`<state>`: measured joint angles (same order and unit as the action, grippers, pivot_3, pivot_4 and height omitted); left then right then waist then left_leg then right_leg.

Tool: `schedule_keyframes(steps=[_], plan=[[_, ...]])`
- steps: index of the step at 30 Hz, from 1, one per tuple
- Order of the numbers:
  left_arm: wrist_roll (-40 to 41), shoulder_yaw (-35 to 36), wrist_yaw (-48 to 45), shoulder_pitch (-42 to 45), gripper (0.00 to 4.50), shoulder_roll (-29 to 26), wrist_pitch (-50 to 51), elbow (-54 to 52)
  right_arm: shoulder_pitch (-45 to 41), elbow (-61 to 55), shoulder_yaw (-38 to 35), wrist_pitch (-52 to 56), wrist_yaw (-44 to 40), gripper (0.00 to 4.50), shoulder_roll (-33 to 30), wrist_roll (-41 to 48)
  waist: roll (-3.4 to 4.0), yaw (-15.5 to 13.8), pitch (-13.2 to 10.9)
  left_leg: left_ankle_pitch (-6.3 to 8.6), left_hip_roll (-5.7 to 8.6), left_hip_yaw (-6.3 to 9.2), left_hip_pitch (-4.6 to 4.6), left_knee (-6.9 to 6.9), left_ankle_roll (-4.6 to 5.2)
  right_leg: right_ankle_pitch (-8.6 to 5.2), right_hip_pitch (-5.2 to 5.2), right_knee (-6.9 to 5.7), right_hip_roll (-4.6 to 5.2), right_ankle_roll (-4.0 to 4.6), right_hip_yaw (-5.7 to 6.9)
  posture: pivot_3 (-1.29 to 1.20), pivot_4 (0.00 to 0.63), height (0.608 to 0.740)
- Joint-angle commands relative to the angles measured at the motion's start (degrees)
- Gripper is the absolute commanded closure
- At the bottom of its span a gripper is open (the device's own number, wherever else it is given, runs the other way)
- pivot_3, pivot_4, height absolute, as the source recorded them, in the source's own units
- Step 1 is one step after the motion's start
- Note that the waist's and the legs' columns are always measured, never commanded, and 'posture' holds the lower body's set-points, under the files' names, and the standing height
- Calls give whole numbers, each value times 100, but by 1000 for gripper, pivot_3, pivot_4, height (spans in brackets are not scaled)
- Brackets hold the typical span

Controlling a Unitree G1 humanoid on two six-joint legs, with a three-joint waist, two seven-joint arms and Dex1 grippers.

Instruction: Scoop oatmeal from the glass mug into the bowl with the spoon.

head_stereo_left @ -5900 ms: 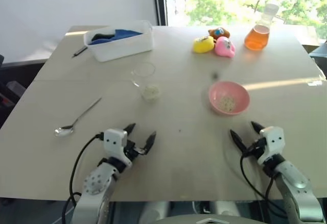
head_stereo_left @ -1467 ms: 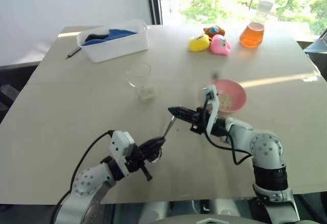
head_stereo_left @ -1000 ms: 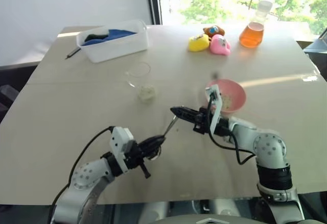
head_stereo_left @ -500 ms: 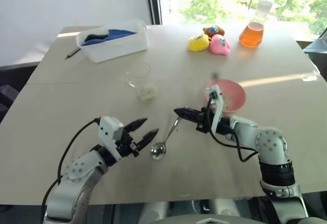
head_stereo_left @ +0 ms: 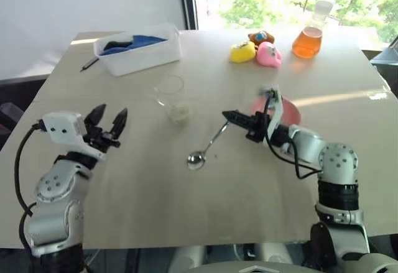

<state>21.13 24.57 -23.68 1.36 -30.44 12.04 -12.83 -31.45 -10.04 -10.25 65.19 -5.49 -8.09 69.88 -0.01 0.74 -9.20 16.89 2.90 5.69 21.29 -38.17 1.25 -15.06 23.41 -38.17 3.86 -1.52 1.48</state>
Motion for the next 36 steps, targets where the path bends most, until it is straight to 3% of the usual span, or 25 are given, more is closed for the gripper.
schedule_keyframes(steps=[1,12,18,30,35,36], plan=[[-218,-127,-364,421,1865,-178,-618,753,-464,3,-329,-44,373,4500,-46,440,0,-1,0,0,1,-2,1,-1,0,0,2,-2,1,0,-2,0,150,740],[-333,-779,-2046,2450,1865,-407,-1867,4090,-1192,-38,-677,-525,1121,4500,-135,756,-2,36,1,-2,2,-10,51,-17,-2,2,53,-21,8,-1,-1,0,150,740],[-619,-1055,-2361,3431,1865,-356,-2470,5684,-1291,-53,-692,-803,1404,4500,-149,753,-10,142,3,-2,4,-27,58,-25,0,2,76,-52,12,-3,-19,0,150,740],[-885,-1183,-2478,4327,1865,-205,-3165,7029,-1215,-66,-638,-1093,1599,4500,-212,744,-12,178,4,-3,3,-63,60,-30,2,4,100,-77,10,-6,-58,0,150,740],[-844,-1139,-2472,4396,4096,-186,-3185,7122,-1221,-63,-639,-1132,1648,4500,-208,743,-12,177,4,-3,3,-69,68,-31,2,5,112,-79,9,-8,-65,0,150,740],[-849,-1142,-2471,4398,4369,-184,-3196,7126,-1237,-52,-638,-1144,1658,4500,-198,745,-18,173,8,-3,3,-69,68,-31,2,5,112,-80,9,-8,-65,0,150,740]])
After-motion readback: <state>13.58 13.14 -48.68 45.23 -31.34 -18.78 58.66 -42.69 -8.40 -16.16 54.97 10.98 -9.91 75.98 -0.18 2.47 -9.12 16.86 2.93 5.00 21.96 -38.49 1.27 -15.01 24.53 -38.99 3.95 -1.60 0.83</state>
